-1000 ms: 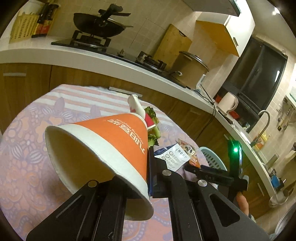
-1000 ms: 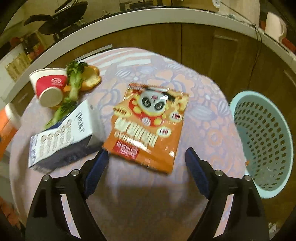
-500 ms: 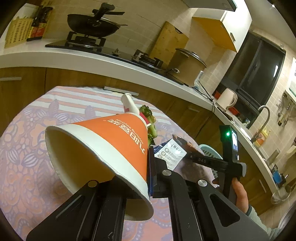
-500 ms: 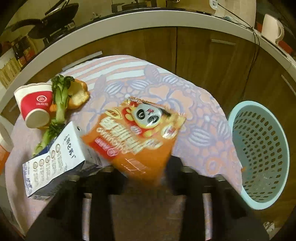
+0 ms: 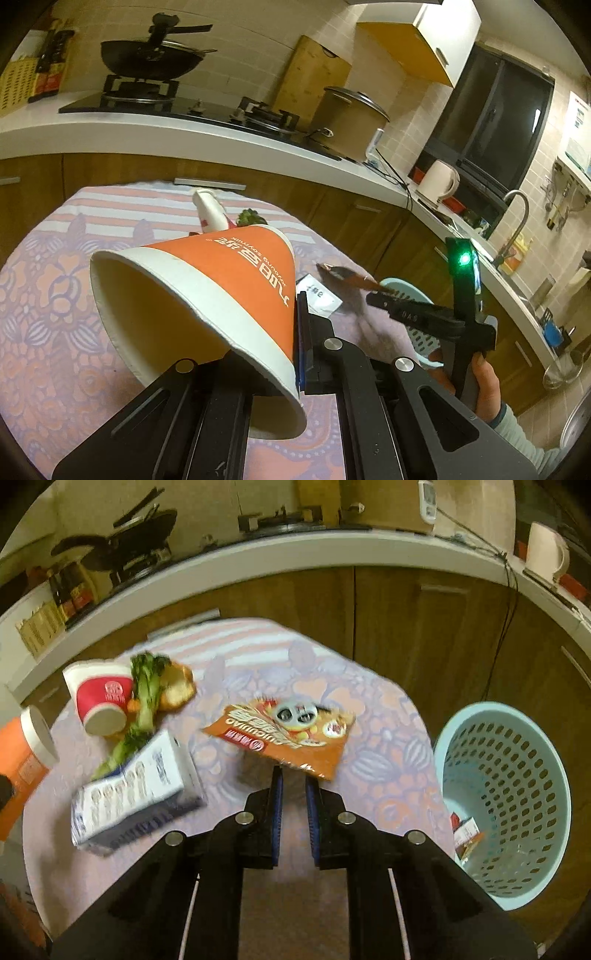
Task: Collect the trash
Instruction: 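Grasp the panda-print snack bag with the right tool while the left tool holds the cup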
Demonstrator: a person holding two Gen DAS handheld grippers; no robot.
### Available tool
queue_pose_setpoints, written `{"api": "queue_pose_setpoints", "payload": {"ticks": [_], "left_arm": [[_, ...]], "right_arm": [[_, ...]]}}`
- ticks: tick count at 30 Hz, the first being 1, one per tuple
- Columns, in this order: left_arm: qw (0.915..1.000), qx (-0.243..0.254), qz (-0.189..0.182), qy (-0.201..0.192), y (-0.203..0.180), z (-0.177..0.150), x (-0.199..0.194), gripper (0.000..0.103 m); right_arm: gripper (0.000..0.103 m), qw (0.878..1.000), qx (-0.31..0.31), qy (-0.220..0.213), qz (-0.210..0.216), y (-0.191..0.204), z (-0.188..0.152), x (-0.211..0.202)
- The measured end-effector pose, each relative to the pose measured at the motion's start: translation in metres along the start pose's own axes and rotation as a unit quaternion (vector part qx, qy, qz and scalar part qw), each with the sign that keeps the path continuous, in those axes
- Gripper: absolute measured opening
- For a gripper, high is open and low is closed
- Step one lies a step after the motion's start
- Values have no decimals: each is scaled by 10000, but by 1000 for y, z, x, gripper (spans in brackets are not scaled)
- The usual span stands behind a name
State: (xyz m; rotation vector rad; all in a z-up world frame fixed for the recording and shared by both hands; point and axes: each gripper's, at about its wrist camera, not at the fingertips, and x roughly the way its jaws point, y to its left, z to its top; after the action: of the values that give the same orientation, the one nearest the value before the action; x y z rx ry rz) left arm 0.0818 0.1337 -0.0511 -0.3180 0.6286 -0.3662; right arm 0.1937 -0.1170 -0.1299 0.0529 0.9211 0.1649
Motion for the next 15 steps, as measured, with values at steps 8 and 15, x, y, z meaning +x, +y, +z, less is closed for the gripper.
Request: {"api": "queue_pose_setpoints", "payload": {"ticks": [8, 15], "left_arm": [[10000, -54, -14, 48, 3, -1, 5, 1], [9999, -83, -56, -32, 5, 1, -1, 1]], "right_arm": [[71, 9995, -159, 171, 235, -3, -22, -11], [74, 9999, 113, 108, -55, -3, 11, 3]]}}
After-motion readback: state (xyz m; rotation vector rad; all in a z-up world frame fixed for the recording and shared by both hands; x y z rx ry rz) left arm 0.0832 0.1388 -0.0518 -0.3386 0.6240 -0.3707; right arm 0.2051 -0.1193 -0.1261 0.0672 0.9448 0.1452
